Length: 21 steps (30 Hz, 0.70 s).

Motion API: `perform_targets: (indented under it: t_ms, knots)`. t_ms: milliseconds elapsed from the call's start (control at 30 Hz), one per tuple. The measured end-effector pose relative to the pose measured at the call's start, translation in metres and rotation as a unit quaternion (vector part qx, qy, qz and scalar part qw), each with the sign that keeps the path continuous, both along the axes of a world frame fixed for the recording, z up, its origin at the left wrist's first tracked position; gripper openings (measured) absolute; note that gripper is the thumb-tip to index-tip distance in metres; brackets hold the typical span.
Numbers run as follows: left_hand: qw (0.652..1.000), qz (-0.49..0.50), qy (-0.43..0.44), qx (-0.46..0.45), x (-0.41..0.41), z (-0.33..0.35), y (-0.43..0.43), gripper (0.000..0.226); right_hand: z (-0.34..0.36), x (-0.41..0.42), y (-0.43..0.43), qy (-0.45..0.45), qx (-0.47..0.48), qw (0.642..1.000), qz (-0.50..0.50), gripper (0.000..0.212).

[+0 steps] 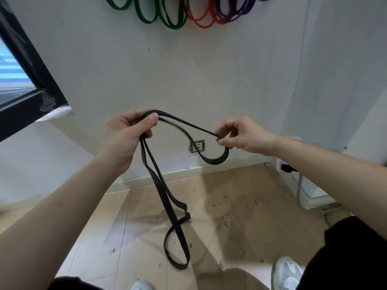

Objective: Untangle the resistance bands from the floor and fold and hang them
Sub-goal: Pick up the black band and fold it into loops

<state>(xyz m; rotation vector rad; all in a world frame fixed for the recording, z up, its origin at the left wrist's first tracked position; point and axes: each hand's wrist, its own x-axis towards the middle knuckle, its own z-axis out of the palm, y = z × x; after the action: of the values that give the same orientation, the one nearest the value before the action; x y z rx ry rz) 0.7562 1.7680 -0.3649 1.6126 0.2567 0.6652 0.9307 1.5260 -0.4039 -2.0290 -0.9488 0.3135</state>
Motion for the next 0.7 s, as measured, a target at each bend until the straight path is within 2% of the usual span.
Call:
perform_targets:
  t_ms: [167,367,567,633,700]
  knots:
    - [1.0,0.002,-0.006,-0.004,0.001,0.001,0.001,0.012,-0.003,0.001,0.003,-0.093,-0.056,0.994,0.018,0.021]
    - [0.999,-0.043,0.02,0.012,-0.001,-0.002,-0.004,0.015,0.002,0.0,0.002,-0.083,-0.067,0.994,0.014,0.041]
    - [0.99,-0.109,0.051,0.073,-0.002,-0.003,-0.019,0.026,0.019,-0.032,0.019,0.002,0.04,0.997,0.072,0.065]
    - [0.986,-0.125,0.05,0.1,-0.002,-0.002,-0.022,0.027,0.021,-0.043,0.027,0.032,0.06,0.993,0.091,0.065]
    - [0.982,-0.135,0.045,0.121,-0.002,-0.001,-0.023,0.03,0.021,-0.053,0.035,0.057,0.083,0.988,0.113,0.056]
